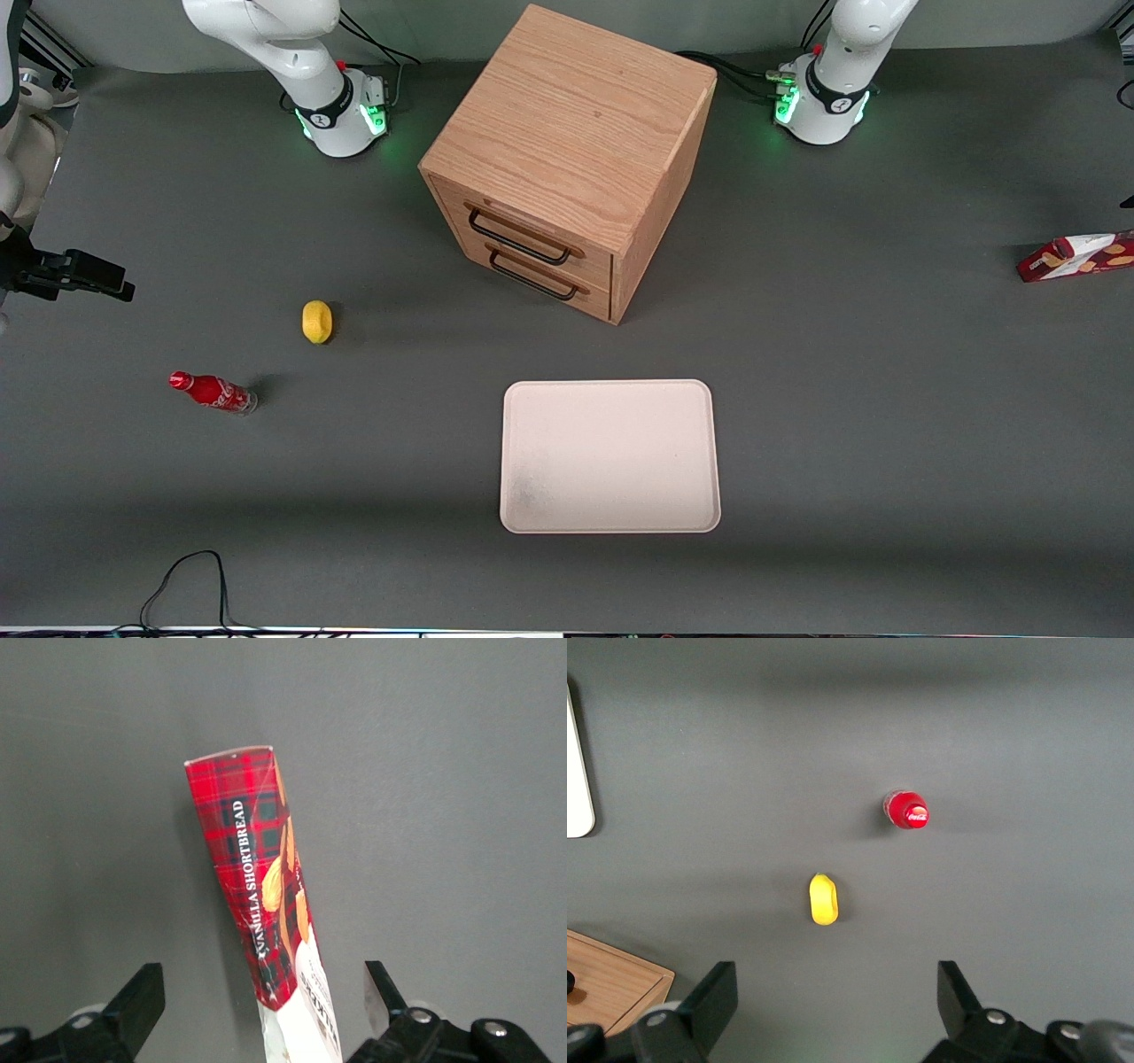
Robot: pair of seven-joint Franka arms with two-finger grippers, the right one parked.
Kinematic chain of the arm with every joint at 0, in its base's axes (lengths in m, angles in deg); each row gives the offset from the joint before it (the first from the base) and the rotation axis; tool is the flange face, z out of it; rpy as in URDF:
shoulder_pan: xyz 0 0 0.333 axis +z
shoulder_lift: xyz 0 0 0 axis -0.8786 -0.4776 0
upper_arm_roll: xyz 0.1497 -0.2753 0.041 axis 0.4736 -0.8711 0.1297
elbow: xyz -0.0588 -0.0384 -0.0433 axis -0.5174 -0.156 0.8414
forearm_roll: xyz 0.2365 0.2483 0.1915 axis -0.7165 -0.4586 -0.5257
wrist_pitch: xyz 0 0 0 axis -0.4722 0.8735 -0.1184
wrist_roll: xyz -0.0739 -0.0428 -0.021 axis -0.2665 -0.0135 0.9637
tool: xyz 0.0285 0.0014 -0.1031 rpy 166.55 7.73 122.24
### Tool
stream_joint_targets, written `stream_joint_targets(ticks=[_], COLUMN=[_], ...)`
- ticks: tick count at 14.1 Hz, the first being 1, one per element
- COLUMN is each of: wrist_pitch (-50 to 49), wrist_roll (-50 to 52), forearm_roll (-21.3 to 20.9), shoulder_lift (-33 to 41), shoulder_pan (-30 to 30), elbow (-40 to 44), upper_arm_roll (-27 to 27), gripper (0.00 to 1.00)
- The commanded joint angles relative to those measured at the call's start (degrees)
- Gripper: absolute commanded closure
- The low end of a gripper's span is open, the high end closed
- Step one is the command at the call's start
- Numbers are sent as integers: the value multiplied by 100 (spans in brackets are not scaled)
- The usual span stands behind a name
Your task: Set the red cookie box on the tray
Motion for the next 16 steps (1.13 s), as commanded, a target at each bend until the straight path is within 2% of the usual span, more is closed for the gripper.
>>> stream_joint_targets(ticks=[1,4,5,6,8,9,10,16], wrist_pitch=[268,453,514,532,524,515,524,270], wrist_roll=[62,18,18,18,18,18,18,0], forearm_roll=[62,62,62,62,62,62,62,54], shoulder_lift=[-98,-265,-292,-301,-292,-292,-292,-143], shoulder_pan=[-17,0,-8,-17,-8,-17,-26,-52], elbow=[-81,-81,-81,-72,-72,-81,-81,-19], upper_arm_roll=[-37,-46,-46,-46,-37,-46,-46,-55], gripper=[0,0,4,27,81,96,100,100])
